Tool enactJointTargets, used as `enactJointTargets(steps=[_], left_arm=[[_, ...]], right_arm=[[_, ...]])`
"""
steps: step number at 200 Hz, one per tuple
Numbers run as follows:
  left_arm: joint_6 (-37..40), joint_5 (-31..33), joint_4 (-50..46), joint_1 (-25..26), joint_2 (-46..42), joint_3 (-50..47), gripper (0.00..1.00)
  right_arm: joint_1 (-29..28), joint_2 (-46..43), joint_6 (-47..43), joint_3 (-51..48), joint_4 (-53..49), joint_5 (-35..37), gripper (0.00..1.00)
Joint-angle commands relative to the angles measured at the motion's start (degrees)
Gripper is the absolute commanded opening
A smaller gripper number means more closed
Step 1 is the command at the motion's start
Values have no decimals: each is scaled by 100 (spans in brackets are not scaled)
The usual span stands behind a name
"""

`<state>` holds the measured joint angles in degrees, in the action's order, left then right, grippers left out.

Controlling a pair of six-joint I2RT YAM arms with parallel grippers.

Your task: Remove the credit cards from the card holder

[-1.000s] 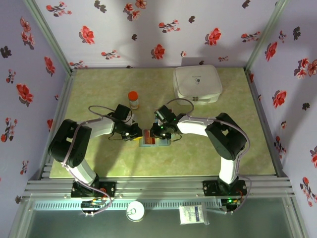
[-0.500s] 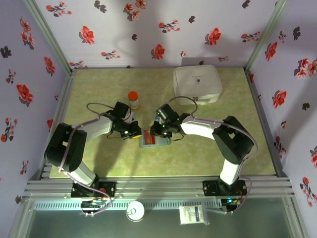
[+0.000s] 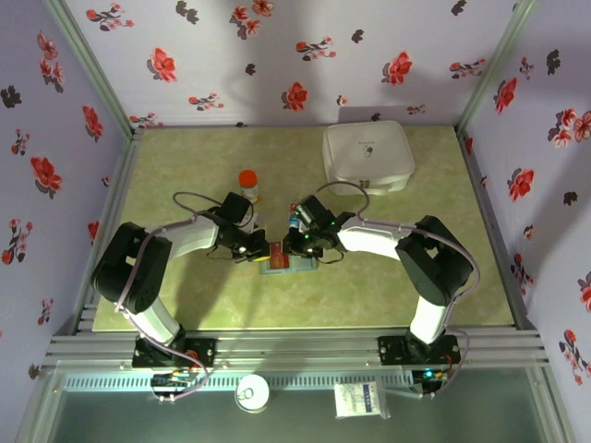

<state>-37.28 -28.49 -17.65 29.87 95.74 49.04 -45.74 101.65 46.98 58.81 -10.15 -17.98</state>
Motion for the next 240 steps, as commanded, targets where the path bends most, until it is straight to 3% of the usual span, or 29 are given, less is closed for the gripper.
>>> enactJointTargets(steps=[1,56,197,240], left_arm=[[43,92,-45,17,168,89,0],[151,369,-249,16,182,89,0],[29,325,-144,17,177,19,0],[31,323,-159,15,129,-5,0]], right_arm=[[31,-35,57,-89,74,82,23],[56,132,153,-145,306,-142,25],[86,316,330,-251,719,-415,25],[78,165,157,-238,277,-4,26]])
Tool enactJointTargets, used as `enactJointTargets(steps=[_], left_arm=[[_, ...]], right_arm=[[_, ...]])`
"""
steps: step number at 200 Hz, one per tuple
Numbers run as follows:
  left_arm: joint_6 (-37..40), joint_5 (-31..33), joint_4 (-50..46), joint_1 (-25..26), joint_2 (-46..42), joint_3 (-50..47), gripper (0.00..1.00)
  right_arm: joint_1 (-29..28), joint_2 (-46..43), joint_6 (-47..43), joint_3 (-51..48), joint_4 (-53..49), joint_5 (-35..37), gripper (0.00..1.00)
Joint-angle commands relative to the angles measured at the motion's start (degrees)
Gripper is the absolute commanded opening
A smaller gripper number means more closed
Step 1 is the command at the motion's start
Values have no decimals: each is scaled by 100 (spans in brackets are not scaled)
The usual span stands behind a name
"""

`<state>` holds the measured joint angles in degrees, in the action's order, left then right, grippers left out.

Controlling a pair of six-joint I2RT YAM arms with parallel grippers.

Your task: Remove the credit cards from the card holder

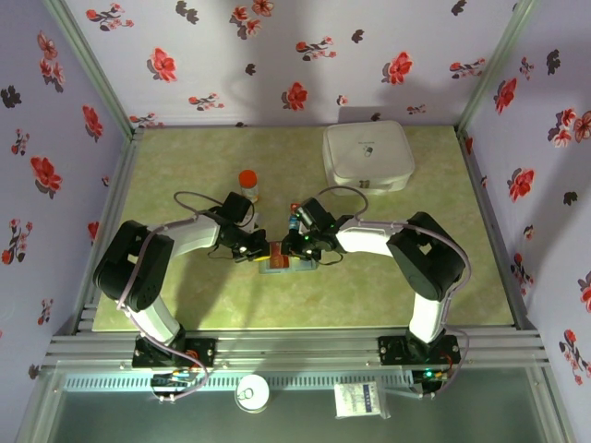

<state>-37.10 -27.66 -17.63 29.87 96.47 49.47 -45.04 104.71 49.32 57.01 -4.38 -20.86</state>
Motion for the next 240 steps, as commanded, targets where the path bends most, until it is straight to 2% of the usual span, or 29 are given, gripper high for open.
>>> enactJointTargets(steps=[1,145,240], left_arm=[[12,237,-157,12,57,-50,0],[-88,138,10,19,130,-113,0],[-61,154,-55,14,83,-78,0]], right_arm=[[10,-147,-83,-59,-309,298,26],[12,-144,235,-285,448,-361,25],[46,-330,262,-359,491,-222,17]])
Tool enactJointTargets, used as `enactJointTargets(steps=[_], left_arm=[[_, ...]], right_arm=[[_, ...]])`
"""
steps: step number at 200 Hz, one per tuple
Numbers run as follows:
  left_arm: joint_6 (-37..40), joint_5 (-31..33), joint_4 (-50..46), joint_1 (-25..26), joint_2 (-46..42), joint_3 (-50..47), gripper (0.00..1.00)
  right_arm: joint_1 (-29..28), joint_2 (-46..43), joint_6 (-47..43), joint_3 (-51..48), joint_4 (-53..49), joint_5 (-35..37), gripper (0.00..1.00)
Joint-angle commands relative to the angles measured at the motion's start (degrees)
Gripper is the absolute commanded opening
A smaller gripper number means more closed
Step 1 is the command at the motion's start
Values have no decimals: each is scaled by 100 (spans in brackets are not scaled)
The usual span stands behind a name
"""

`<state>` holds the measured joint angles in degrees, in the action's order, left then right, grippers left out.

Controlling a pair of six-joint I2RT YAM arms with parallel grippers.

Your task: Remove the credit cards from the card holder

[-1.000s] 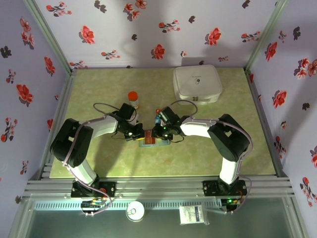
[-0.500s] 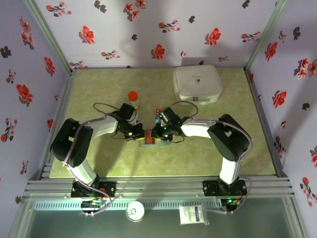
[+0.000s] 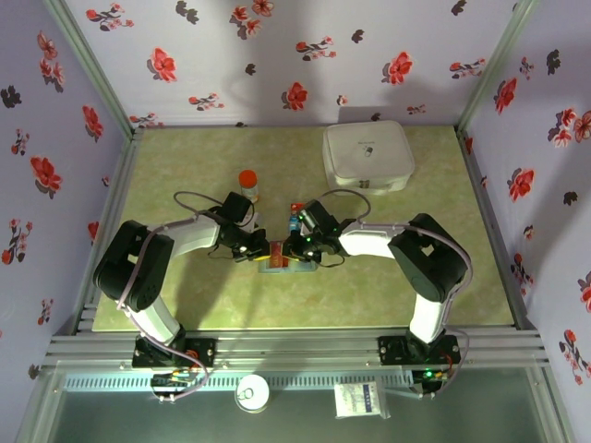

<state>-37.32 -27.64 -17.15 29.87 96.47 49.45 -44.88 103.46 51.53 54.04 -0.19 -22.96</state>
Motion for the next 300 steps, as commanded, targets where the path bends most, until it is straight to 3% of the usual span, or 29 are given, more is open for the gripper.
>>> enactJointTargets(steps=[1,84,193,233,300], left_arm=[[-39,152,-104,17,79,-76,0],[-57,156,-135,14,83,-74,0],[-131,123,-151,26,-72,-159,0],[-158,106,-151,55,-119,-155,0],[-145,125,-271,50,-298,32,3]], right_arm=[[31,-209,46,-61,71,-14,16],[227,-442,-137,-345,-195,140,12],[328,-1073,-903,-95,-1274,383,8],[322,-1305,-1810,252,-2106,638,5],[329,-1522,-4325,1085,-3694,1575,0]])
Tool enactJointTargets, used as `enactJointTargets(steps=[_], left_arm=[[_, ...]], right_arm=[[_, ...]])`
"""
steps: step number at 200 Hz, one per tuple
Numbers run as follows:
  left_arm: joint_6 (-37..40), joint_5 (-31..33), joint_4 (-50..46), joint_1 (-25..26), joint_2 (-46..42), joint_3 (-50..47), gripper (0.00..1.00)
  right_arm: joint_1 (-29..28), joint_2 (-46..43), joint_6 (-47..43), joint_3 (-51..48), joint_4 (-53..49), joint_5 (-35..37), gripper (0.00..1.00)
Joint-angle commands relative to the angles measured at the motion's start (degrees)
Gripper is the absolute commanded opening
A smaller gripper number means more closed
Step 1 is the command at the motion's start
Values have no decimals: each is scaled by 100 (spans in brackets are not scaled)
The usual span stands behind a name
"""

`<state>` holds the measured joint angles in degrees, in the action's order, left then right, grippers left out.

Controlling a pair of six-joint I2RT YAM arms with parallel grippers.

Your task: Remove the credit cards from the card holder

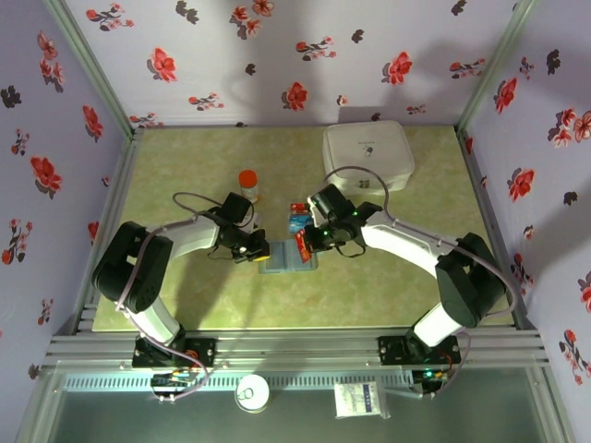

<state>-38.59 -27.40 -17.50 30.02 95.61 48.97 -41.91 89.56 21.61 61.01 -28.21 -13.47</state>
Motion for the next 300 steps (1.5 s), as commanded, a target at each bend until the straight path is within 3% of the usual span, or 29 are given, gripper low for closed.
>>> enactJointTargets(steps=[1,36,78,118,152,251,300], left_arm=[[-18,102,-236,37,-216,83,3],[9,140,-300,21,-391,121,6],[83,262,-422,-83,-689,-47,6],[31,278,-374,-143,-844,-209,6],[35,284,-355,-187,-863,-287,6],[92,284,-403,-385,-886,-406,6],[132,278,-445,-514,-957,-501,6]], right_arm=[[24,-132,-1377,404,-916,640,0],[17,-68,-2984,929,-1494,1148,0],[-28,-76,-4966,934,-1410,1770,0],[98,301,-6385,1351,-1843,1412,0],[440,988,-6778,2263,-2268,886,0],[745,3156,-7434,5452,-3761,447,0],[763,3611,-7469,5917,-3972,543,0]])
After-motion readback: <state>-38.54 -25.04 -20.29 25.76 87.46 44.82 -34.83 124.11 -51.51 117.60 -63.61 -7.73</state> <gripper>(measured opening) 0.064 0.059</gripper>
